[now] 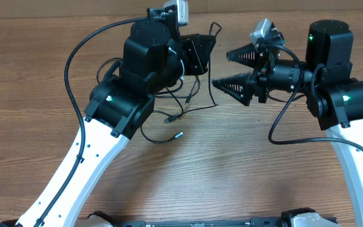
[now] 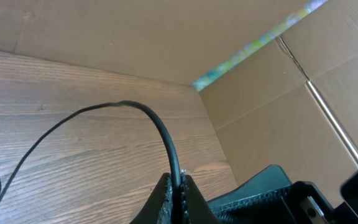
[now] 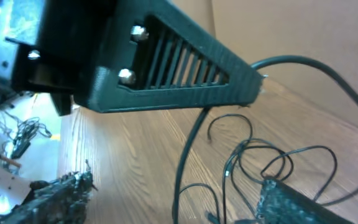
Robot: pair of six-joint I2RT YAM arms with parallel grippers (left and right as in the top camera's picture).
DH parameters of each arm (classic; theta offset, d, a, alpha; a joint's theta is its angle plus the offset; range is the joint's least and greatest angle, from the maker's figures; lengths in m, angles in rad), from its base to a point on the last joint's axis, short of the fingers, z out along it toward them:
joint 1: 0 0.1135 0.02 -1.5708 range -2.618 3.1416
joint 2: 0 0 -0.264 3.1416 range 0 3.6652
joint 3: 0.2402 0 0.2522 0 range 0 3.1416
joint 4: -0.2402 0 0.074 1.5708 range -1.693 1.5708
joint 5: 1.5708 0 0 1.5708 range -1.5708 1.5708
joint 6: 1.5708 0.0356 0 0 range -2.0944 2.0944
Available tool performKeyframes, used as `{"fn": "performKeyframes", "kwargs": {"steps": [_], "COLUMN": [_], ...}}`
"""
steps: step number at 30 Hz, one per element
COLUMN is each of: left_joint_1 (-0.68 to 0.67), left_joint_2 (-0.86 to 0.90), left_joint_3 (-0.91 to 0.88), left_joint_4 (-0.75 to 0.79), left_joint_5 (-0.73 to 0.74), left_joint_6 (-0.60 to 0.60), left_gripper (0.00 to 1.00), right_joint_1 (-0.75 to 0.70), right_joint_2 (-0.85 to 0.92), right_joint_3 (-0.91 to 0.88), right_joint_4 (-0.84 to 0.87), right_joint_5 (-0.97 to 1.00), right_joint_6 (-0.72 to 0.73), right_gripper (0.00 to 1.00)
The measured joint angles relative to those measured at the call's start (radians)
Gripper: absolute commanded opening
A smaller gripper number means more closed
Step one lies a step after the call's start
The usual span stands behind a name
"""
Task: Untangle cables
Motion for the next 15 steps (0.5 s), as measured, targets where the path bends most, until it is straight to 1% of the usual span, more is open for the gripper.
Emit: {"fn": "performKeyframes", "kwargs": {"steps": [3,6,15], "left_joint_1": [0.000,0.000,-0.001], "left_joint_2": [0.000,0.000,0.000], "left_joint_3": [0.000,0.000,0.000], "left_joint_4": [0.000,0.011,0.023], "left_joint_5": [0.001,0.009,0.050], "left_joint_6": [-0.001,-0.011,-0.070], "left_gripper": [0.04,0.04,0.05], "right_joint_1": [0.000,0.000,0.000], "right_joint_2": [0.000,0.000,0.000], "right_joint_3": [0.000,0.000,0.000], "right_joint_4": [-0.001,-0.002,-0.001], "right_joint_5": [-0.018,-0.026,-0.035], "right_joint_6": [-0.002,-0.003,-0.003], "right_gripper": [0.95,0.98,0.99]}}
